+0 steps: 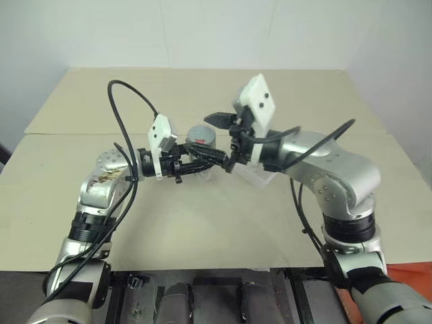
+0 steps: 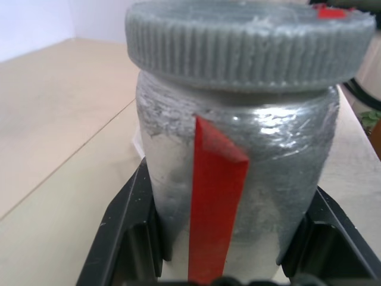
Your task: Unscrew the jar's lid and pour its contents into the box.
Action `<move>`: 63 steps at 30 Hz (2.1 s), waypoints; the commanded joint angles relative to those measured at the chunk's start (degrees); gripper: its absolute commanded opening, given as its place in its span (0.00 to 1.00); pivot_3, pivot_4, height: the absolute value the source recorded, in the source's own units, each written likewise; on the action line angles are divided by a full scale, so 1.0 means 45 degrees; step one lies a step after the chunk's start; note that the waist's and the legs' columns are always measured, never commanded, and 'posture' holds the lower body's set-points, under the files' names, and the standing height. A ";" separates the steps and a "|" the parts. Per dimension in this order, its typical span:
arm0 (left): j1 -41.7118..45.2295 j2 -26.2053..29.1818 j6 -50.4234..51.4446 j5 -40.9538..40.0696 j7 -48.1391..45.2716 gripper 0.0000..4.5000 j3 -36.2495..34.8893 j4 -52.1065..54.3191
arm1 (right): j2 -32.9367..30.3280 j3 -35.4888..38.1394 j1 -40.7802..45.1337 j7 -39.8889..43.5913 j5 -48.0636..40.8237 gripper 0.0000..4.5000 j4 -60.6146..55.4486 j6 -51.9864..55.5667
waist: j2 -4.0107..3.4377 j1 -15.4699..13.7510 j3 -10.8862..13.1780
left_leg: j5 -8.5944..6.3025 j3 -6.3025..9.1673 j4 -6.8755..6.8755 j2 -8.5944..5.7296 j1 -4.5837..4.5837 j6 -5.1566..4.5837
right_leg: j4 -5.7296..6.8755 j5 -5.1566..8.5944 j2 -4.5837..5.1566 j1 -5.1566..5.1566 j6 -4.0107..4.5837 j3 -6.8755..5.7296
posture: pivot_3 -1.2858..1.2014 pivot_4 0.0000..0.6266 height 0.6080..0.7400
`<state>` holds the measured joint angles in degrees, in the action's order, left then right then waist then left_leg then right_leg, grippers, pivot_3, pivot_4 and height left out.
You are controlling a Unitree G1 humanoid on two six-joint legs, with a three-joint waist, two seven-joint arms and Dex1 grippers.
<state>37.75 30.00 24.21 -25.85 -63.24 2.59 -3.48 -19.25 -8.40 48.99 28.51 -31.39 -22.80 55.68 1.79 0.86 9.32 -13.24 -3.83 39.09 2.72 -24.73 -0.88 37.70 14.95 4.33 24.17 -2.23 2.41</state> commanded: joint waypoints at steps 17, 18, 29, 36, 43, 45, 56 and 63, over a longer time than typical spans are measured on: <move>-0.0010 0.0322 -0.0079 -0.0230 -0.0436 0.44 -0.0285 0.0453 | -0.0079 0.0212 0.0214 0.0096 0.0801 0.99 0.0392 -0.0719 | 0.0000 -0.0008 0.0000 | 0.0000 0.0000 -0.0005 0.0001 -0.0003 0.0000 | 0.0000 0.0000 0.0000 0.0001 0.0000 -0.0002 | 0.52 0.24 1.00; -0.0060 0.0380 -0.0070 -0.0266 -0.0476 0.44 -0.0333 0.0491 | -0.0187 0.0284 0.0149 0.0164 0.0773 0.99 0.0349 -0.0708 | 0.0000 -0.0008 0.0000 | 0.0000 0.0001 -0.0005 0.0001 -0.0003 -0.0001 | 0.0000 0.0000 0.0000 0.0001 -0.0001 -0.0002 | 0.52 0.24 1.00; -0.0602 0.1165 0.0052 -0.0663 -0.0885 0.44 -0.0565 0.0915 | -0.1119 0.0940 -0.0369 0.0870 0.0193 0.99 -0.0145 -0.0810 | 0.0000 -0.0010 0.0000 | -0.0001 0.0008 -0.0006 0.0003 -0.0002 -0.0001 | -0.0012 0.0000 0.0000 0.0000 0.0000 -0.0002 | 0.52 0.24 1.00; -0.0684 0.1290 0.0104 -0.0746 -0.1026 0.44 -0.0641 0.1070 | -0.1551 0.0969 -0.0644 0.1220 0.0132 0.99 -0.0256 -0.1048 | 0.0000 -0.0017 0.0000 | -0.0001 -0.0002 -0.0007 0.0002 -0.0003 -0.0001 | -0.0015 0.0000 0.0001 0.0000 -0.0001 -0.0002 | 0.52 0.24 1.00; -0.0745 0.1323 0.0162 -0.0931 -0.1082 0.44 -0.0619 0.1298 | -0.1486 0.0943 -0.0583 0.0935 0.0245 0.99 -0.0115 -0.0924 | 0.0000 0.0002 0.0000 | -0.0001 0.0001 -0.0007 0.0002 -0.0002 -0.0001 | -0.0017 0.0000 0.0000 0.0001 0.0000 0.0000 | 0.52 0.24 1.00; -0.0749 0.1321 0.0190 -0.0993 -0.1123 0.44 -0.0583 0.1356 | -0.1440 0.0962 -0.0556 0.0855 0.0250 0.99 -0.0076 -0.0921 | 0.0000 -0.0004 0.0000 | -0.0001 0.0001 -0.0007 0.0002 -0.0002 -0.0001 | -0.0016 0.0000 0.0000 0.0002 -0.0001 0.0000 | 0.52 0.24 1.00; -0.0407 0.1093 -0.0351 -0.0424 -0.0604 0.44 -0.0693 0.0151 | -0.2535 0.1311 -0.0546 0.1483 0.0108 0.99 0.0036 -0.0994 | 0.0001 -0.0030 0.0001 | 0.0000 -0.0002 -0.0006 0.0001 -0.0003 -0.0001 | -0.0025 0.0000 0.0001 0.0000 0.0000 -0.0002 | 0.52 0.24 1.00; 0.0142 0.0260 -0.0679 0.0097 0.0258 0.44 -0.0436 -0.0705 | -0.2444 0.1634 -0.0464 0.1769 -0.0702 0.99 -0.0581 -0.0731 | 0.0001 -0.0036 0.0001 | -0.0001 0.0003 -0.0007 0.0001 -0.0003 -0.0002 | -0.0027 0.0000 0.0001 -0.0002 -0.0001 -0.0001 | 0.52 0.24 1.00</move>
<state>36.90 31.69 22.51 -25.89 -63.01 1.01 -6.78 -30.58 -2.59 45.78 36.30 -33.19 -22.46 52.88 1.79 0.70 9.32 -13.24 -3.81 39.06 2.73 -24.74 -0.89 37.58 14.95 4.33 24.16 -2.24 2.40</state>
